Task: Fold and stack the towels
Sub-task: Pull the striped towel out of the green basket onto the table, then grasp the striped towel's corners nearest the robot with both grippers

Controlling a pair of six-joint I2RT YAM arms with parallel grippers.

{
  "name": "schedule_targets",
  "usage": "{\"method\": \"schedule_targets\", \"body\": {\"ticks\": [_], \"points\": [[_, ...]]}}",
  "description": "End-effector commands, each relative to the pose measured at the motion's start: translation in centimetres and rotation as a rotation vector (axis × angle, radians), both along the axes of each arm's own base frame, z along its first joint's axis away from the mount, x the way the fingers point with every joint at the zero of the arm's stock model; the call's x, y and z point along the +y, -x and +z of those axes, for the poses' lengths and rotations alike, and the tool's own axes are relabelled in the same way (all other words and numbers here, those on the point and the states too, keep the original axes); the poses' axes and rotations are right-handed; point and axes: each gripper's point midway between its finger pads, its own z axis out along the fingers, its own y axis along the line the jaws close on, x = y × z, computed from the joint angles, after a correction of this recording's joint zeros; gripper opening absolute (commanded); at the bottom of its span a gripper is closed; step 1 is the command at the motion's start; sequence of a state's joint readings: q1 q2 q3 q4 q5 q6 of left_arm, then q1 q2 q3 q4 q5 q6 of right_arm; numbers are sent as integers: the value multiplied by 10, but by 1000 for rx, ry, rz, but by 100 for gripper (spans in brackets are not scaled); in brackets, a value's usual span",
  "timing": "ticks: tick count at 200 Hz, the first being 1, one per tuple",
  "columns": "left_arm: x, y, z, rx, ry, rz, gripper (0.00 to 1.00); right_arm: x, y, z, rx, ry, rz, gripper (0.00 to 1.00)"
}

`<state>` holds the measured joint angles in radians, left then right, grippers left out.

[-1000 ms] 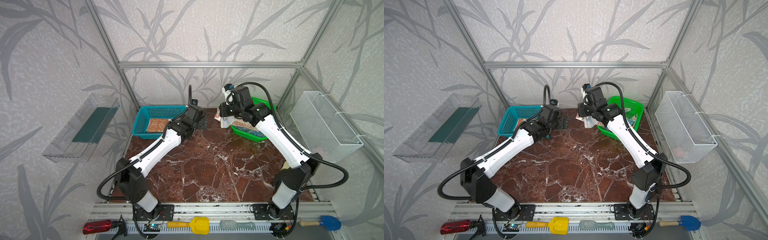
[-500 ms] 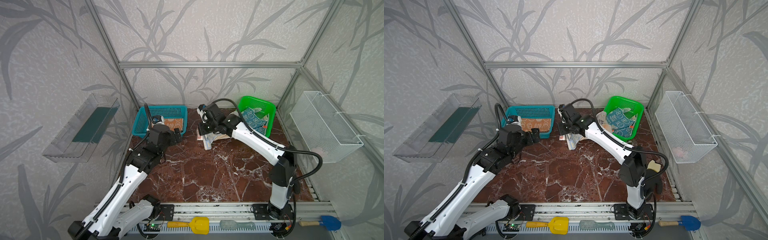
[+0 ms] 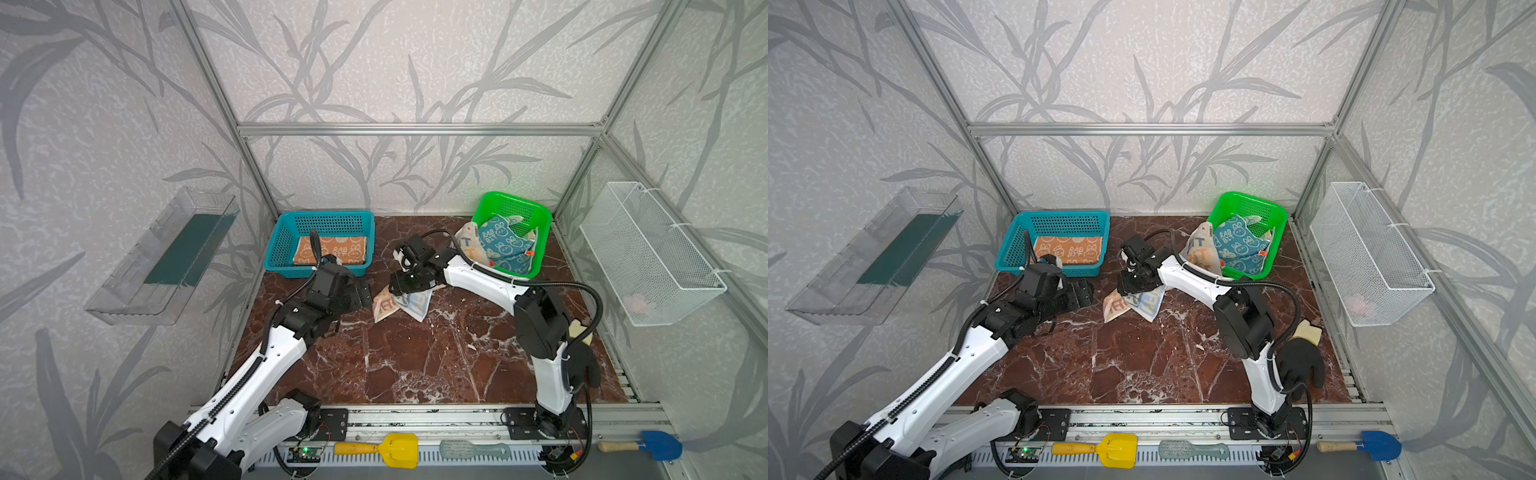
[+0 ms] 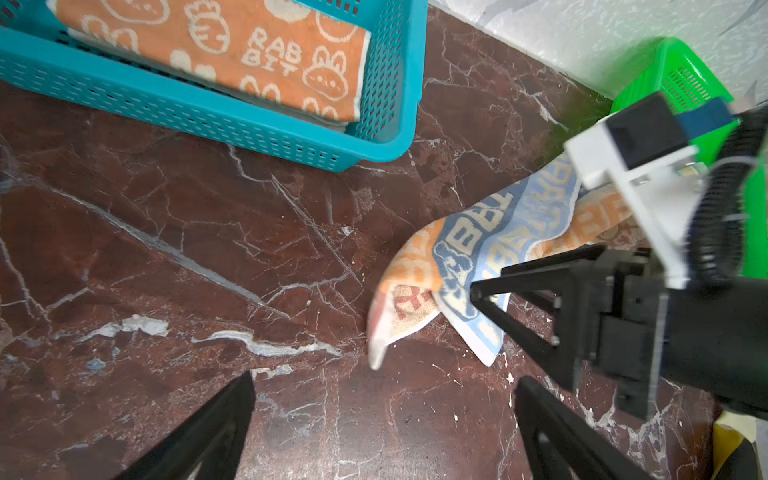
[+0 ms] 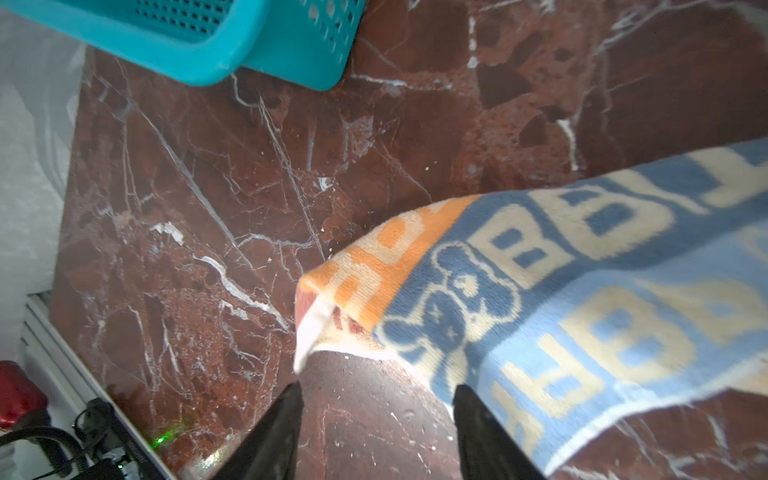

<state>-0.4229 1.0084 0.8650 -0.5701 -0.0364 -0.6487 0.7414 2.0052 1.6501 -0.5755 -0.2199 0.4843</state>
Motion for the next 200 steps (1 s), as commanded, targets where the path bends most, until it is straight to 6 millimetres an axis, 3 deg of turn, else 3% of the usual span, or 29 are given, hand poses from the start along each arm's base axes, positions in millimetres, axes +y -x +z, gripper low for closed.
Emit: {"method": "schedule_targets", "body": {"ticks": [1, 25, 49, 77, 117, 200], "points": [[-16, -1, -18, 49, 52, -55, 99, -23, 2, 39, -73, -46, -18, 63], [-23, -2, -33, 100, 60, -72, 99, -44, 26, 20, -51, -10, -7, 62], [-24, -1, -43, 126, 57, -78, 99, -63, 50, -18, -5, 44, 1, 61], [-26, 0, -52, 149, 56, -84, 99, -68, 66, -43, 35, 53, 4, 58], [-26, 4, -62, 176, 54, -90, 99, -65, 69, -73, 76, 83, -1, 55], [-25, 8, -71, 195, 62, -80, 99, -52, 59, -99, 79, 116, -37, 45]]}}
